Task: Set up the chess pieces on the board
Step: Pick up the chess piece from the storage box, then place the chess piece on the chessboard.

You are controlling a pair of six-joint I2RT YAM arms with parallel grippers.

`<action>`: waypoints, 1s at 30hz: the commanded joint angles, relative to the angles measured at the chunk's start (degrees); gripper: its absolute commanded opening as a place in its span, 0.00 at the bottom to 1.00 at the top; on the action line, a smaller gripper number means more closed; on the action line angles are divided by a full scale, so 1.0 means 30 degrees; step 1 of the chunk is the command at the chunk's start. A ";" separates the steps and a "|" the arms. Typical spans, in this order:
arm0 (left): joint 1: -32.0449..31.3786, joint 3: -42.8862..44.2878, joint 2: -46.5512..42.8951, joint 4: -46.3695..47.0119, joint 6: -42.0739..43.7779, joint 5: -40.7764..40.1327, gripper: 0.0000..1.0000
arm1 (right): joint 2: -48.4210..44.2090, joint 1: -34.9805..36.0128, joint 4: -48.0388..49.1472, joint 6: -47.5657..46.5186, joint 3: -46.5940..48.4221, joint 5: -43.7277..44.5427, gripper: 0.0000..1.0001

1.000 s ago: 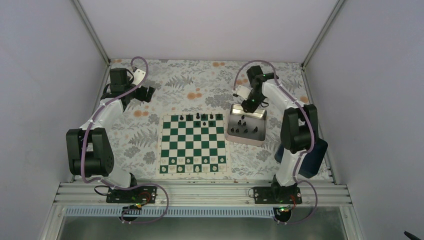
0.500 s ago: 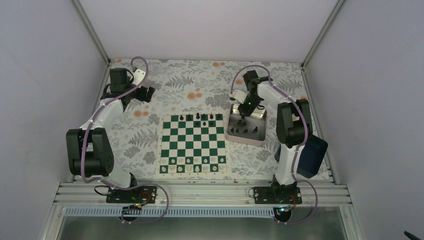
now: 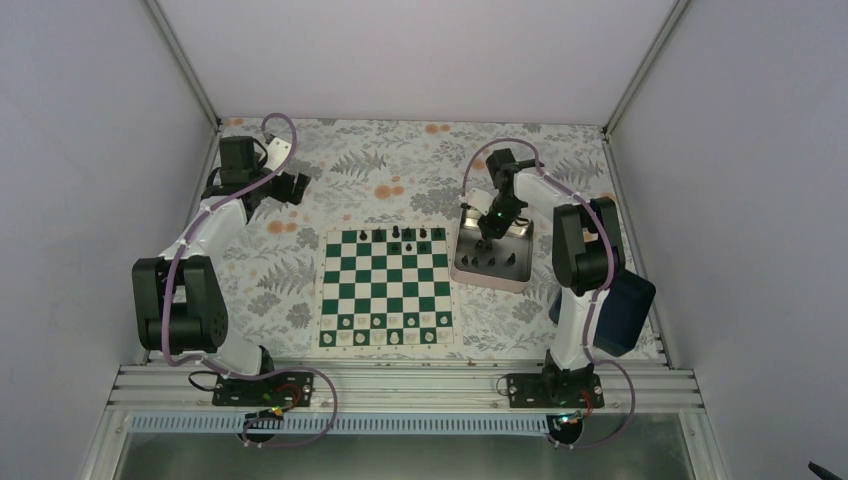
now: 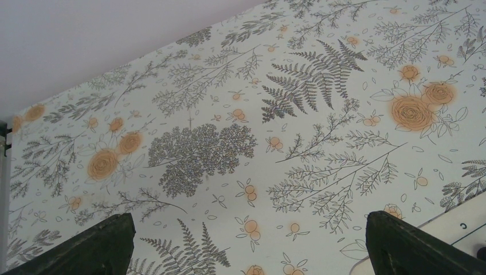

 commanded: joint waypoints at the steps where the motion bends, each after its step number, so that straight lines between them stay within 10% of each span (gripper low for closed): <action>1: 0.0024 0.0036 0.0045 0.0210 0.0138 0.0026 1.00 | 0.0249 -0.0123 0.0631 0.0200 -0.0250 -0.0324 0.15; 30: 0.0038 0.0015 0.0053 0.0151 0.0138 0.0025 1.00 | -0.0681 0.5083 -0.3089 0.1051 0.4424 0.0492 0.04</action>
